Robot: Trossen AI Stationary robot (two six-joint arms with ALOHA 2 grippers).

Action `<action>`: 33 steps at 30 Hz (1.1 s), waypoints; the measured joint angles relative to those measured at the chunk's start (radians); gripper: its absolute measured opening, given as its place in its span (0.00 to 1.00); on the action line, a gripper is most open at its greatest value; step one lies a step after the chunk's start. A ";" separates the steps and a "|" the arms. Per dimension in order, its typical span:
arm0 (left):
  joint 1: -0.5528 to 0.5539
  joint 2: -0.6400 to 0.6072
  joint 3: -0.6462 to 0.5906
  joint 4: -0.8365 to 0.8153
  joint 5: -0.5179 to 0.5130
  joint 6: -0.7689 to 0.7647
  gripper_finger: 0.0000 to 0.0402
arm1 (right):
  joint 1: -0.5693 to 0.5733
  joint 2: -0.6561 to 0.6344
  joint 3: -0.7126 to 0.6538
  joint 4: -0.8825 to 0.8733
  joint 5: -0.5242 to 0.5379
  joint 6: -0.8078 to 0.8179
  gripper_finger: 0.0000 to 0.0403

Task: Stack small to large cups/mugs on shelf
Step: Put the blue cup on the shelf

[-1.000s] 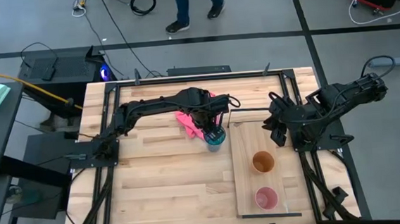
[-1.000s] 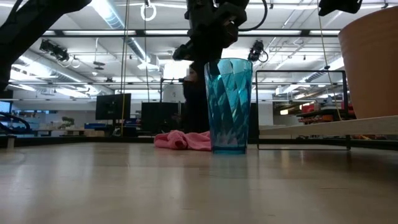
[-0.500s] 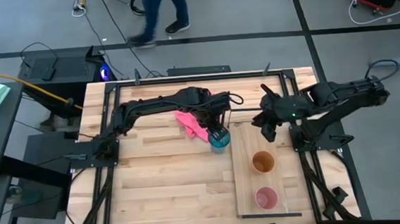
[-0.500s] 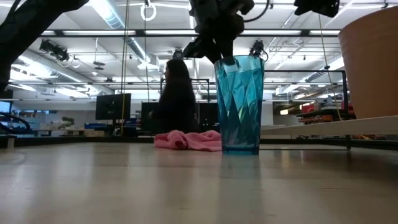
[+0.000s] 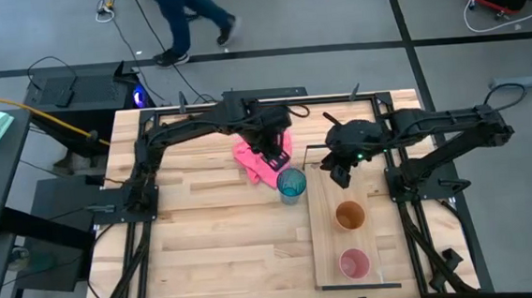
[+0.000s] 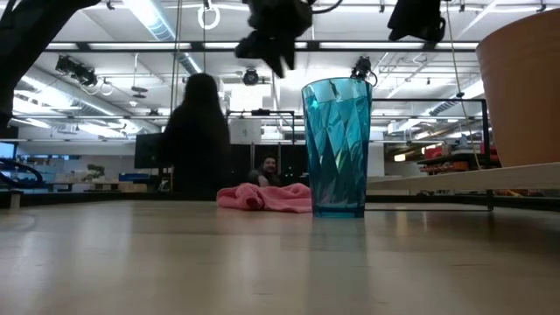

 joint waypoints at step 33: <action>0.257 -0.072 -0.436 -0.006 -0.028 0.131 0.28 | -0.102 0.370 0.226 -0.075 -0.092 -0.154 0.26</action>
